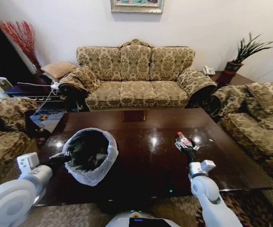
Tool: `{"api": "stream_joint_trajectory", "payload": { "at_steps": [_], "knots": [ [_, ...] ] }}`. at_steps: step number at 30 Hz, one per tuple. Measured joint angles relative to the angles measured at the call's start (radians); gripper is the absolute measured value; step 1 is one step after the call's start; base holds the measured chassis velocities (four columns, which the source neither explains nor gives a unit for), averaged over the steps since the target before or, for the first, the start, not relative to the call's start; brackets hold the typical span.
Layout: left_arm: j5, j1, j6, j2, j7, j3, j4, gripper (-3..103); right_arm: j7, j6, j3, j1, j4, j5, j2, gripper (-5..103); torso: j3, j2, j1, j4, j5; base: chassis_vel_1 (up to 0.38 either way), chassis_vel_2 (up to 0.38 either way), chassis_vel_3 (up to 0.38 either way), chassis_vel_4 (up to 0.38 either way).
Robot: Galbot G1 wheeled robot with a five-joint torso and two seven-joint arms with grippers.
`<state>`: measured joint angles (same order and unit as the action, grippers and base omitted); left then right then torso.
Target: Move to the front of the table and place the trash on the table into the trash bin.
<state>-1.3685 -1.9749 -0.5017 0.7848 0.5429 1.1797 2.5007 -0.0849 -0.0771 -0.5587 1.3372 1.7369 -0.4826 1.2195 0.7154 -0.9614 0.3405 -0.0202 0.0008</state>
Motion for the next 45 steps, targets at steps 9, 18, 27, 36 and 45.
{"api": "stream_joint_trajectory", "payload": {
  "at_steps": [9, 18, 27, 36, 45],
  "knots": [
    [0.037, 0.008, 0.009, 0.018, -0.025, -0.040, -0.001, 0, 0.034, 0.007, 0.017, -0.112, -0.202, -0.005, -0.024, 100, 0.000, 0.000, 0.000, -0.0001, -0.0025, -0.030, -0.042, 0.010, 0.020],
    [0.040, 0.017, 0.019, 0.015, -0.037, -0.051, -0.005, 0, 0.042, 0.053, 0.041, -0.175, -0.291, -0.041, -0.019, 86, 0.000, 0.000, 0.000, 0.0001, 0.0001, 0.027, 0.038, -0.012, -0.007],
    [0.043, 0.020, 0.028, 0.017, -0.043, -0.056, -0.014, 0, 0.047, 0.057, 0.059, -0.198, -0.331, -0.045, -0.019, 54, 0.000, 0.000, 0.000, -0.0002, -0.0012, 0.000, 0.000, 0.000, 0.000],
    [0.046, 0.017, 0.031, 0.021, -0.050, -0.055, -0.014, 0, 0.047, 0.059, 0.061, -0.202, -0.336, -0.059, -0.015, 22, 0.000, 0.000, 0.000, 0.0001, -0.0012, 0.000, 0.000, 0.000, 0.000],
    [0.047, 0.013, 0.032, 0.023, -0.051, -0.053, -0.009, 0, 0.046, 0.061, 0.059, -0.197, -0.334, -0.074, -0.014, 3, 0.000, 0.000, 0.000, -0.0001, -0.0007, 0.000, 0.000, 0.000, 0.000]
  ]
}}
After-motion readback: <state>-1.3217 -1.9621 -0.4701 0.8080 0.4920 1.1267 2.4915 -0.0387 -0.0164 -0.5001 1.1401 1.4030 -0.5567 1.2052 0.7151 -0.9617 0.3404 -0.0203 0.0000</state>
